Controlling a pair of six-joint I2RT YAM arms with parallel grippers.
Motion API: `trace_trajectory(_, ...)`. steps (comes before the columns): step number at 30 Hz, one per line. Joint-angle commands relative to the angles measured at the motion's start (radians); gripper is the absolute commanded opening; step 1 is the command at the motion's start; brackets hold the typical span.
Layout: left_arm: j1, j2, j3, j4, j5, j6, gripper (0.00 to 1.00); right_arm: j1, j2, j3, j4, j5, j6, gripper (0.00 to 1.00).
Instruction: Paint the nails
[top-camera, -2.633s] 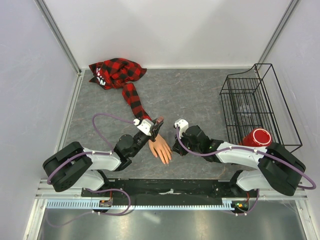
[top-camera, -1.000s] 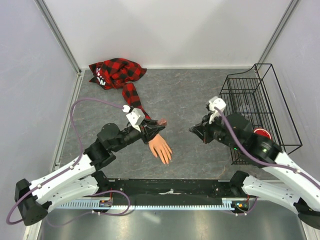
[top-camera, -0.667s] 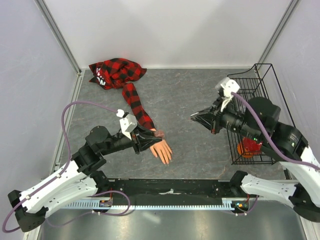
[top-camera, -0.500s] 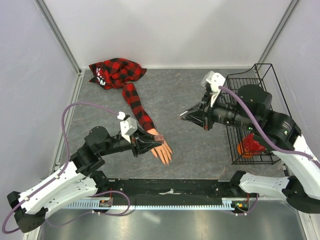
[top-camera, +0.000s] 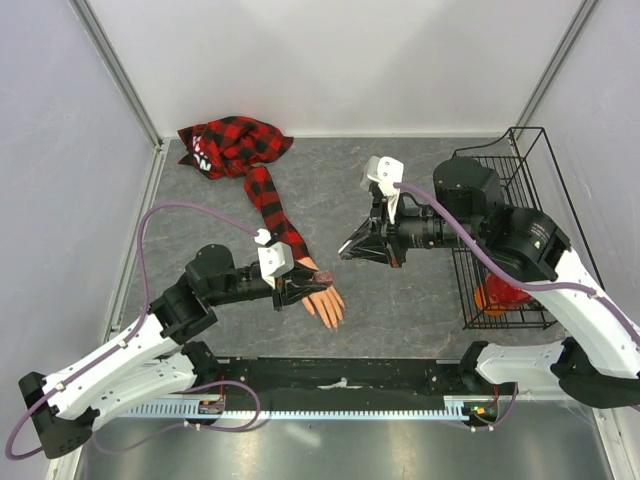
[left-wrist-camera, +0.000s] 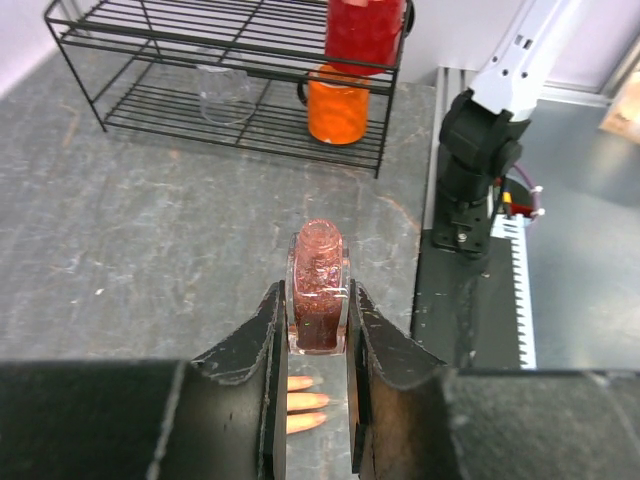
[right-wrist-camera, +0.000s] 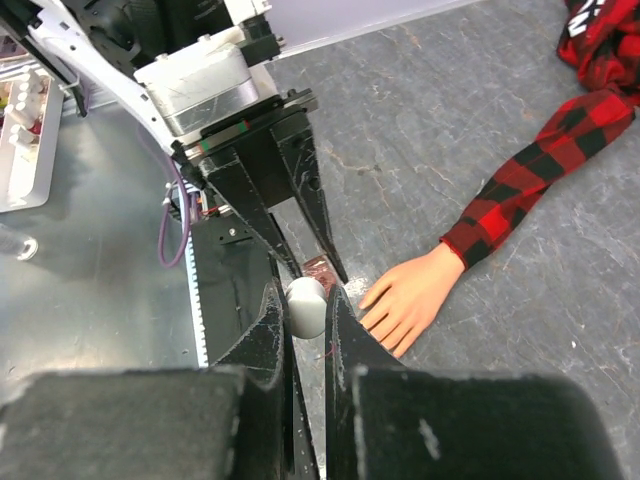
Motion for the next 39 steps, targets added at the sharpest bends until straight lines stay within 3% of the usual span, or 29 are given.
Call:
trace_trajectory(1, -0.004, -0.008, 0.002, 0.06, -0.03, 0.087, 0.02, 0.014, 0.02, -0.01, 0.014, -0.012, -0.021, 0.0)
trace_trajectory(14, -0.004, -0.012, -0.021, 0.111, -0.036, 0.081, 0.02, 0.097, 0.063, -0.029, -0.007, 0.165, -0.032, 0.0)
trace_trajectory(39, -0.004, -0.022, -0.026, 0.117, -0.036, 0.075, 0.02, 0.132, 0.094, -0.035, -0.022, 0.205, -0.033, 0.0)
